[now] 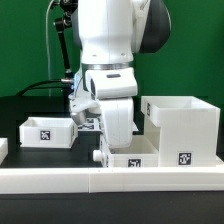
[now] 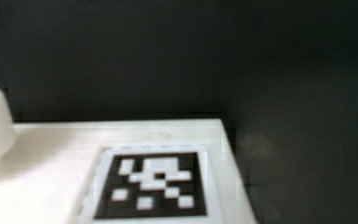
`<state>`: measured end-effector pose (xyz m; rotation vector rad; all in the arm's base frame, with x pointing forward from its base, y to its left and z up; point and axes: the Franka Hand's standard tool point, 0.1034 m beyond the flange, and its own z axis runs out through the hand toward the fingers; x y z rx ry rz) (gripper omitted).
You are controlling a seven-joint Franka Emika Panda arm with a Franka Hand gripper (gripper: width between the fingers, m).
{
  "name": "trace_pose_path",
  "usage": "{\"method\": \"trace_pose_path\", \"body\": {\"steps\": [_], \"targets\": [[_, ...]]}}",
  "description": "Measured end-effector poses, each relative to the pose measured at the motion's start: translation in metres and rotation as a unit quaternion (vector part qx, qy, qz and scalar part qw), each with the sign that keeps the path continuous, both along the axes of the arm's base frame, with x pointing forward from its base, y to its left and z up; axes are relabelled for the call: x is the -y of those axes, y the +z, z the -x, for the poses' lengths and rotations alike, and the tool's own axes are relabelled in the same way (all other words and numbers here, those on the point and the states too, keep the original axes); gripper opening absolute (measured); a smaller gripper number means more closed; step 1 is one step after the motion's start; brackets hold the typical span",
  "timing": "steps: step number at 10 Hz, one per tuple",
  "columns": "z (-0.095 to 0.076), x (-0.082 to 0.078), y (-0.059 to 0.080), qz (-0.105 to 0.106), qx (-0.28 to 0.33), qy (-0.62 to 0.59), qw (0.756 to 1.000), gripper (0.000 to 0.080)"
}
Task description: Assemble drawer
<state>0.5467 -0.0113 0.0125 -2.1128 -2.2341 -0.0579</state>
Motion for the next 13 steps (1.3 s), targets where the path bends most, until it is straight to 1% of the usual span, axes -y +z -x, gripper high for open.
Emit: {"method": "trace_pose_path", "body": {"steps": [3, 6, 13], "targets": [[0.000, 0.000, -0.001, 0.000, -0.001, -0.001, 1.000, 0.0042], [0.000, -0.009, 0.000, -0.001, -0.002, -0.016, 1.000, 0.0042], [0.000, -0.019, -0.001, 0.000, 0.000, -0.029, 1.000, 0.0042]]}}
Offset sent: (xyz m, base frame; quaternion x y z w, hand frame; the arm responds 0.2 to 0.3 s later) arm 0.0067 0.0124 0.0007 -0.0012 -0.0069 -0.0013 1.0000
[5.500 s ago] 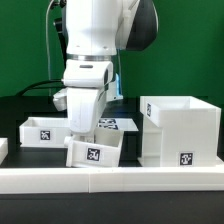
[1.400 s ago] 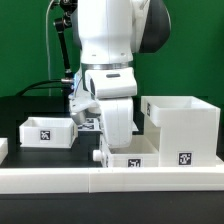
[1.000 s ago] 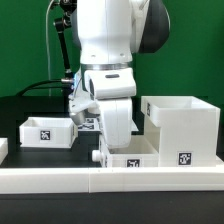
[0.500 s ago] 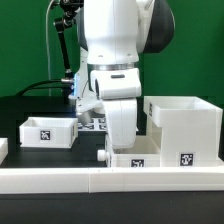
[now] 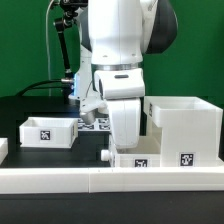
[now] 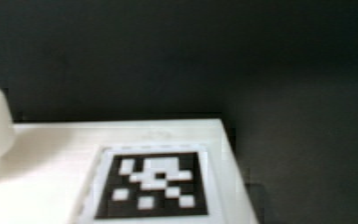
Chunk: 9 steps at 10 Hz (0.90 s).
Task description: Assemble drawer
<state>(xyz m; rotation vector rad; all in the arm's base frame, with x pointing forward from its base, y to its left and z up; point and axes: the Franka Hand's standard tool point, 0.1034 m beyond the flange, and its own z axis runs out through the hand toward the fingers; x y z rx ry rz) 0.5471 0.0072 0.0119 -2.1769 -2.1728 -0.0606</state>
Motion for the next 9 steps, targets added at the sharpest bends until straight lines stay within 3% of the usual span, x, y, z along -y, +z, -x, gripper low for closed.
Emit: {"method": "trace_pose_path", "body": {"steps": [3, 6, 8, 9], "targets": [[-0.0009, -0.0079, 0.0004, 0.004, 0.002, 0.016, 1.000, 0.0042], [-0.0006, -0.0059, 0.0002, 0.004, 0.002, 0.014, 1.000, 0.0042], [-0.0003, -0.0048, 0.0002, 0.004, 0.001, 0.004, 1.000, 0.0360], [0.0001, -0.0049, -0.0001, 0.004, 0.000, 0.004, 1.000, 0.0360]]}}
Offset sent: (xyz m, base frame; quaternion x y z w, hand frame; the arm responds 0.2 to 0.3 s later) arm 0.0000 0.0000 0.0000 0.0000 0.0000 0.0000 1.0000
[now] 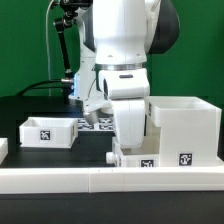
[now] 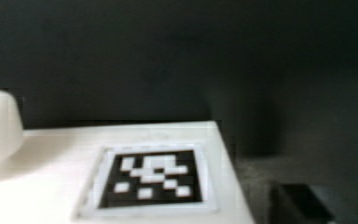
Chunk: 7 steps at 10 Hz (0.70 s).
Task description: Assemble drawer
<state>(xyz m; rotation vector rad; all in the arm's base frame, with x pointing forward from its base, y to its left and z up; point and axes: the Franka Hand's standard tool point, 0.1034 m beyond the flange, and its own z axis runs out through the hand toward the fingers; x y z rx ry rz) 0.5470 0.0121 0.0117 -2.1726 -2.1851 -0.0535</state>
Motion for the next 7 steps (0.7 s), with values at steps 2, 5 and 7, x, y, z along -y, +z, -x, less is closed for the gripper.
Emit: {"method": "trace_pose_path", "body": {"steps": [2, 5, 7], "targets": [[-0.002, -0.002, 0.004, 0.001, 0.003, -0.003, 1.000, 0.0615], [-0.011, -0.002, 0.027, 0.006, 0.000, -0.015, 1.000, 0.0648], [-0.020, 0.005, 0.051, 0.012, -0.003, -0.018, 1.000, 0.0649]]}}
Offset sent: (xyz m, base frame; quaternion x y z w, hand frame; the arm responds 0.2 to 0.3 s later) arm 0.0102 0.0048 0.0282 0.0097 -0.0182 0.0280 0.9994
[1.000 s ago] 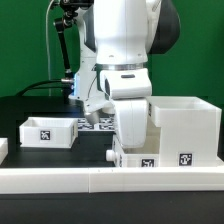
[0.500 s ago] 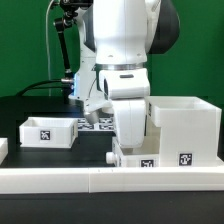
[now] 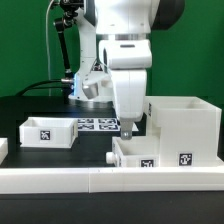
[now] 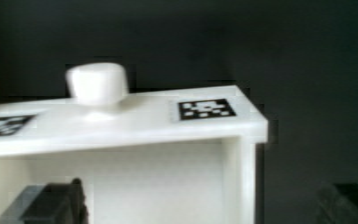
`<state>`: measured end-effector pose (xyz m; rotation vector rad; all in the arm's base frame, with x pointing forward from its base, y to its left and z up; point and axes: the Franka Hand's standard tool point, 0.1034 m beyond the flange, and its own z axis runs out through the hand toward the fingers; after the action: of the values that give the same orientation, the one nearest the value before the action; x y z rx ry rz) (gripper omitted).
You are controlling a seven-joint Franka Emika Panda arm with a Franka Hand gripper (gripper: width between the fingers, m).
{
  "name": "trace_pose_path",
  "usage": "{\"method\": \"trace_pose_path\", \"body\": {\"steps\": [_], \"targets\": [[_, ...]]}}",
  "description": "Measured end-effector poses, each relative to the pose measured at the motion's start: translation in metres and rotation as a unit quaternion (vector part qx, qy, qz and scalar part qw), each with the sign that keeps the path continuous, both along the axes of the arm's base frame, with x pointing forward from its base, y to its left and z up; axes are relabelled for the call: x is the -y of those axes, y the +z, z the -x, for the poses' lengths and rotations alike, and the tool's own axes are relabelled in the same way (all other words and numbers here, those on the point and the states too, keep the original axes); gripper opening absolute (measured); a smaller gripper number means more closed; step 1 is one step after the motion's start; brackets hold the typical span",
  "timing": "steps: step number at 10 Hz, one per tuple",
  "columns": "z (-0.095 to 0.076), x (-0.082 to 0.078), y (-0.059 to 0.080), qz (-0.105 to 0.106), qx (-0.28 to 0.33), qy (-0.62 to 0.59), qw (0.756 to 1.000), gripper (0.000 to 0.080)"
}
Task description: Assemble drawer
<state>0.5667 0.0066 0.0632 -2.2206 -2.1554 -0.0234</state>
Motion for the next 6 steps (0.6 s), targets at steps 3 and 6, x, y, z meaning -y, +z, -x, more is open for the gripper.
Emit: {"method": "trace_pose_path", "body": {"steps": [3, 6], "targets": [[-0.011, 0.028, 0.007, 0.001, -0.004, 0.024, 1.000, 0.0649], [-0.011, 0.035, 0.004, -0.002, -0.005, 0.026, 1.000, 0.0649]]}}
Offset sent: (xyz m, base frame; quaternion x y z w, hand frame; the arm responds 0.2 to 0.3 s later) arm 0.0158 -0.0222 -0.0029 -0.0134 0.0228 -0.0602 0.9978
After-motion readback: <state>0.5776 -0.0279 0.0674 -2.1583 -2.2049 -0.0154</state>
